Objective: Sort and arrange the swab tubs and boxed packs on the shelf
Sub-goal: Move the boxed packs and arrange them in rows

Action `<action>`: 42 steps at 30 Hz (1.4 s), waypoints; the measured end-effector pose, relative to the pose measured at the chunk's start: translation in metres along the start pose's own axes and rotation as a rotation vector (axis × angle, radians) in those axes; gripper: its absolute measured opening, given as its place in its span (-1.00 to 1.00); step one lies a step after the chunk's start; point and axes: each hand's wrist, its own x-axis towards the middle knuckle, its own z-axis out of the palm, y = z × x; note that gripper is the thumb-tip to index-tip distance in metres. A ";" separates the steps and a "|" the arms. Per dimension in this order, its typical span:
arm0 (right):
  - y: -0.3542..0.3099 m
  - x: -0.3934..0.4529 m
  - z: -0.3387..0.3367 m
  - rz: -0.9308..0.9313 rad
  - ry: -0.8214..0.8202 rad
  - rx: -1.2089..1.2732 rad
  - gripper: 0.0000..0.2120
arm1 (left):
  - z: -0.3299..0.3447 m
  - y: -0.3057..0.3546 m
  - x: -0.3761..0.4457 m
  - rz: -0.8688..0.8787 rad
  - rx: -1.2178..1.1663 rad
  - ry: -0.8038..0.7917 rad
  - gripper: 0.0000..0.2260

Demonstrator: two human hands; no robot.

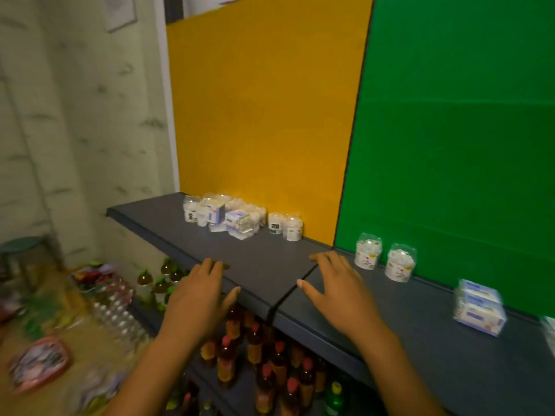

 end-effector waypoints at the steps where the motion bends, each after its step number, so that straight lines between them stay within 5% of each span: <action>1: -0.008 0.007 0.004 -0.018 -0.002 0.004 -0.47 | -0.002 -0.010 -0.001 -0.017 -0.001 0.004 -0.56; 16: -0.043 0.138 0.088 -0.145 0.000 0.120 -0.50 | 0.029 -0.106 0.057 -0.188 -0.016 0.040 -0.57; 27: -0.019 0.254 0.129 -0.140 0.048 0.130 -0.55 | 0.075 -0.133 0.172 -0.192 -0.056 0.047 -0.55; 42: -0.036 0.309 0.181 -0.011 -0.037 0.118 -0.51 | 0.140 -0.205 0.242 -0.201 -0.288 -0.028 -0.57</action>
